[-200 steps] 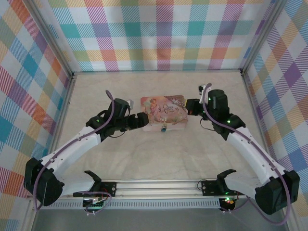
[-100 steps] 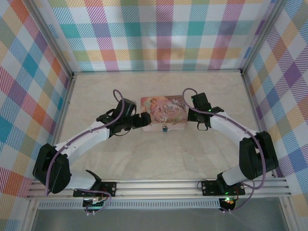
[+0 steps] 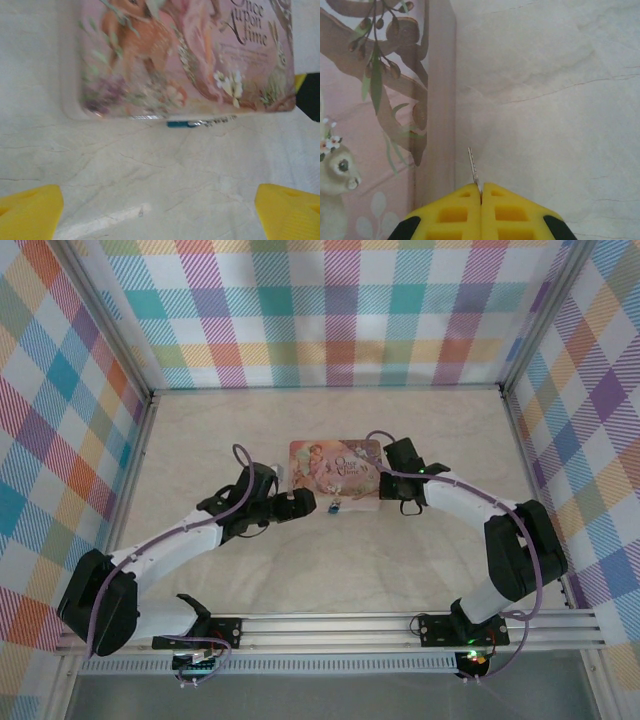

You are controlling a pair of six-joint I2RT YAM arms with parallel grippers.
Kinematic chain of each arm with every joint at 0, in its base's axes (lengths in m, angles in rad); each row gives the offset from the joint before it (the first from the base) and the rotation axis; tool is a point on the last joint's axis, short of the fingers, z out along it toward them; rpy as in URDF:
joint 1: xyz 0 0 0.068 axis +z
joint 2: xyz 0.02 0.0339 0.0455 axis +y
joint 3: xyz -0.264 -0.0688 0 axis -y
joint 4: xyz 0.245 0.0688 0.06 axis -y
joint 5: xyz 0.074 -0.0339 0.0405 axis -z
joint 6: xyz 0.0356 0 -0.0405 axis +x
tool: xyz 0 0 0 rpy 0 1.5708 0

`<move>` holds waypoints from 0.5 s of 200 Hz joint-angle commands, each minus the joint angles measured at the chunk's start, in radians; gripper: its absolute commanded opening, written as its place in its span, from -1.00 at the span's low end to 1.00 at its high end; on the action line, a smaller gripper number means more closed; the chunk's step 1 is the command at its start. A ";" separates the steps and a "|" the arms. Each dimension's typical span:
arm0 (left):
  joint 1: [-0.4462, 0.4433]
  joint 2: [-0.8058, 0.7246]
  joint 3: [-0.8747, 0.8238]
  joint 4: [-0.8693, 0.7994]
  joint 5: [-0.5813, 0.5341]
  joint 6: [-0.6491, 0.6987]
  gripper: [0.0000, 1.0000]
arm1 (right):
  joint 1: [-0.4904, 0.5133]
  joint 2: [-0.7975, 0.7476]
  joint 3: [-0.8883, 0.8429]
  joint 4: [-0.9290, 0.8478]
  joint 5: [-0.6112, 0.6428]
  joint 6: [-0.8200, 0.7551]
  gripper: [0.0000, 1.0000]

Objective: Unlock the padlock with the key

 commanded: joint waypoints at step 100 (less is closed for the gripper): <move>-0.203 0.076 -0.282 0.690 -0.272 0.144 1.00 | 0.059 0.045 0.042 0.025 -0.077 0.030 -1.00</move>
